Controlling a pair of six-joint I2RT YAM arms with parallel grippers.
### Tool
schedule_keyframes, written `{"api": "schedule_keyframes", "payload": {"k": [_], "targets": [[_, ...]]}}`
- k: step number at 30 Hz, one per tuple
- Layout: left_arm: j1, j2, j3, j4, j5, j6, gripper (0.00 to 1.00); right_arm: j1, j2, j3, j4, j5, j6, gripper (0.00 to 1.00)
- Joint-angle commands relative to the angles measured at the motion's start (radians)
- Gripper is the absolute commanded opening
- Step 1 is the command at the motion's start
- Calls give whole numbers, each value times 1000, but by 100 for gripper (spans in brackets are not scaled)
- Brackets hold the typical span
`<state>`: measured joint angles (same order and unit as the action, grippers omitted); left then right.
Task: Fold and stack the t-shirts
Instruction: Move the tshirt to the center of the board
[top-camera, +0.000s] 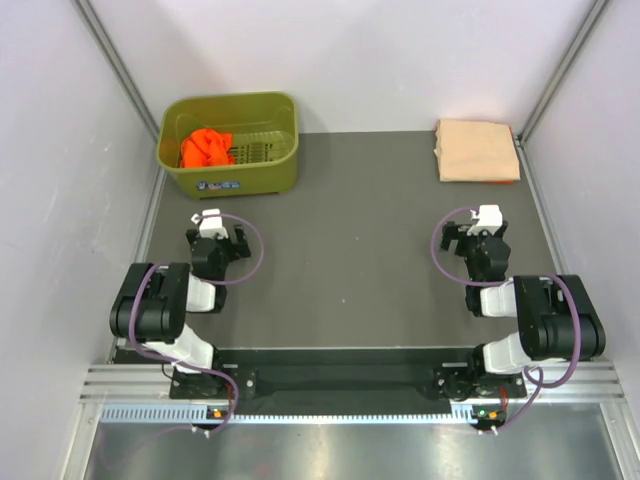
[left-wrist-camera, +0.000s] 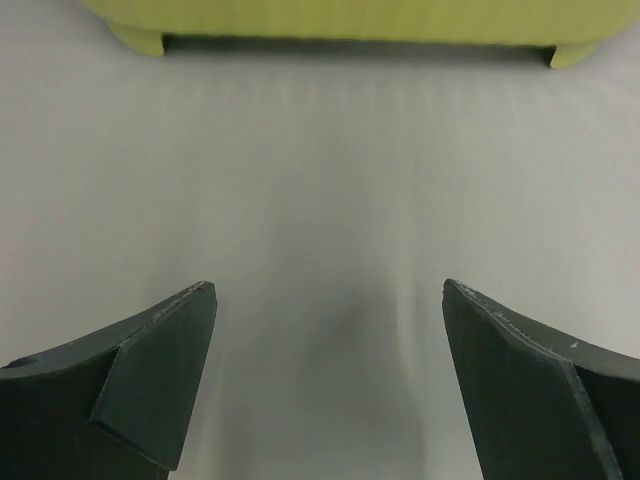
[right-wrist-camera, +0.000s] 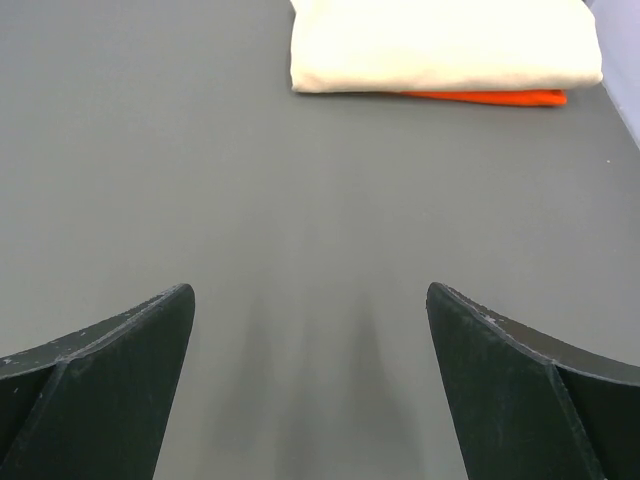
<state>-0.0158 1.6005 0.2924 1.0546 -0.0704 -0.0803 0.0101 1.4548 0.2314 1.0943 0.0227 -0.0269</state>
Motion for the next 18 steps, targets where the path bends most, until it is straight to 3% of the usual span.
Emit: {"api": "schedule_keyframes", "payload": {"k": [1,4,6,7,9,10,14,16,18], "targets": [[1,-124,45,-31,-16,30,99,-2,-8,26,84,0,-21,100],[-13,-255,124,-272,-93,-13,99,-2,-10,26,84,0,-21,100],[-15,-292,195,-524,-280,-204,99,-1,-11,29,76,5,-22,100],[-13,-313,247,-671,-454,-270,99,-2,-16,23,85,22,-22,100],[-10,-315,402,-839,-522,-354,99,53,-100,6,64,150,-53,100],[-9,-315,477,-928,-499,-349,99,91,-138,14,17,189,-59,100],[-9,-317,637,-1022,-466,-392,99,119,-280,224,-594,258,108,100],[-6,-295,774,-1094,-442,-404,99,167,-332,294,-770,284,137,100],[8,-220,894,-1189,-220,-339,99,195,-378,373,-943,278,203,100]]}}
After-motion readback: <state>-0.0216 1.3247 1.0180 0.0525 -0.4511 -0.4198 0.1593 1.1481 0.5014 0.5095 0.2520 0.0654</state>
